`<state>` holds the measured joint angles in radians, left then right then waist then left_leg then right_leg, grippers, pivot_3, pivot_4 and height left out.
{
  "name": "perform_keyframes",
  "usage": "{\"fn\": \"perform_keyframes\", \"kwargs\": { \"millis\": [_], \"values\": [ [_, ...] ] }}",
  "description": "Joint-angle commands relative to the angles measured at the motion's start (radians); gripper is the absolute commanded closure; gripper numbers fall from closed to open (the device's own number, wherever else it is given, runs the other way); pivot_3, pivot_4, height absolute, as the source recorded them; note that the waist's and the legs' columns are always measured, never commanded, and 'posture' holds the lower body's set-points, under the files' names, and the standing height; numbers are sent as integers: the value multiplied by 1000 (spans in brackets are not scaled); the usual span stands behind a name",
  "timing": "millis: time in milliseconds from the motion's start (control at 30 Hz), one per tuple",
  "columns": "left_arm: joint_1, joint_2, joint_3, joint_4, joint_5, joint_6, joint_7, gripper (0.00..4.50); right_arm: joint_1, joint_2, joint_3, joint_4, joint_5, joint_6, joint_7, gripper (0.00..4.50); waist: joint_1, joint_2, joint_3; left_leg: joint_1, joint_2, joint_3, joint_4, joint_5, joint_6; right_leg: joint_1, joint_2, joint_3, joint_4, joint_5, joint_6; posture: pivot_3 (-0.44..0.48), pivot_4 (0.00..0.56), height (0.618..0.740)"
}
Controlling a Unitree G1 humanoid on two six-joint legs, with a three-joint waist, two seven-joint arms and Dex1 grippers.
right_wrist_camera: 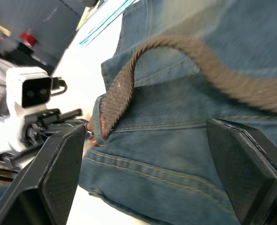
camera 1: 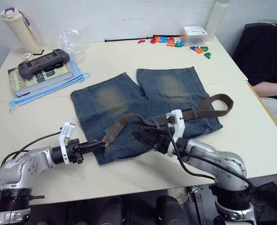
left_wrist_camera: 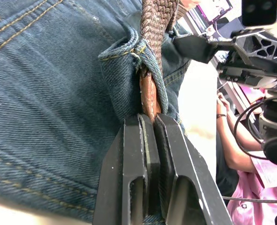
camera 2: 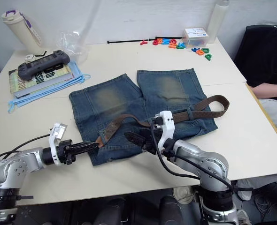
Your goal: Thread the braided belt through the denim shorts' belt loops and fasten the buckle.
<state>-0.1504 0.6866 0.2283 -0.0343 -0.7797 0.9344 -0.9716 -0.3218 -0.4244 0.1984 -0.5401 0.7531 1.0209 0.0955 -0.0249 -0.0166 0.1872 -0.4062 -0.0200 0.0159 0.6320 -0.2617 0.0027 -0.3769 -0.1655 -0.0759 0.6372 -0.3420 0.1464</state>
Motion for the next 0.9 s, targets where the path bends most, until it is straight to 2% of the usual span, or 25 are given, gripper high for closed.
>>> {"fn": "perform_keyframes", "kwargs": {
  "millis": [33, 133, 167, 367, 633, 767, 900],
  "values": [
    [5, 3, 24, -33, -15, -17, -2, 4500, 27, -5, 68, 47, -109, 8, -14, 2499, 0, -1, -1, 0, 0, 0, 0, 0, 0, 0, 0, 0, 0, 0, 0, 0, 150, 691],
    [7, 4, 26, -34, -15, -19, -3, 4500, 37, 22, 89, 71, -166, 5, -19, 4097, 0, -4, -2, 1, 0, 0, 0, 0, 0, 1, 0, 0, 0, 0, 0, 0, 150, 691],
    [11, 8, 29, -35, -16, -19, -5, 4500, 38, 24, 101, 77, -189, 6, -17, 4451, -1, -4, -2, 1, 0, 0, 0, 0, 0, 1, 0, 0, 0, 0, 0, 0, 150, 691],
    [56, 79, 70, -26, -12, -29, -43, 4500, 47, 43, 108, 92, -259, 12, 5, 4451, -3, -7, -4, 3, 2, 0, 0, -1, -1, 2, 1, 0, 0, 0, -1, 0, 150, 691],
    [132, 278, 126, 108, 35, -89, -206, 4500, 48, 36, 92, 102, -319, 7, 46, 4451, -2, -8, -5, 3, 3, 0, 0, -2, 0, 2, 0, -1, -2, 1, -3, 0, 150, 691],
    [166, 400, 104, 288, 134, -208, -340, 4500, 42, 45, 90, 100, -333, 9, 57, 4451, -3, -8, -5, 3, 6, 0, -1, -4, 0, 1, 0, -1, -5, 2, -5, 0, 150, 691],
    [143, 519, 24, 581, 307, -463, -484, 4500, 39, 53, 90, 97, -346, 12, 64, 4451, -2, -8, -5, 2, 8, 0, -2, -5, 0, 1, 1, -2, -7, 3, -8, 0, 150, 691]
  ]
}}
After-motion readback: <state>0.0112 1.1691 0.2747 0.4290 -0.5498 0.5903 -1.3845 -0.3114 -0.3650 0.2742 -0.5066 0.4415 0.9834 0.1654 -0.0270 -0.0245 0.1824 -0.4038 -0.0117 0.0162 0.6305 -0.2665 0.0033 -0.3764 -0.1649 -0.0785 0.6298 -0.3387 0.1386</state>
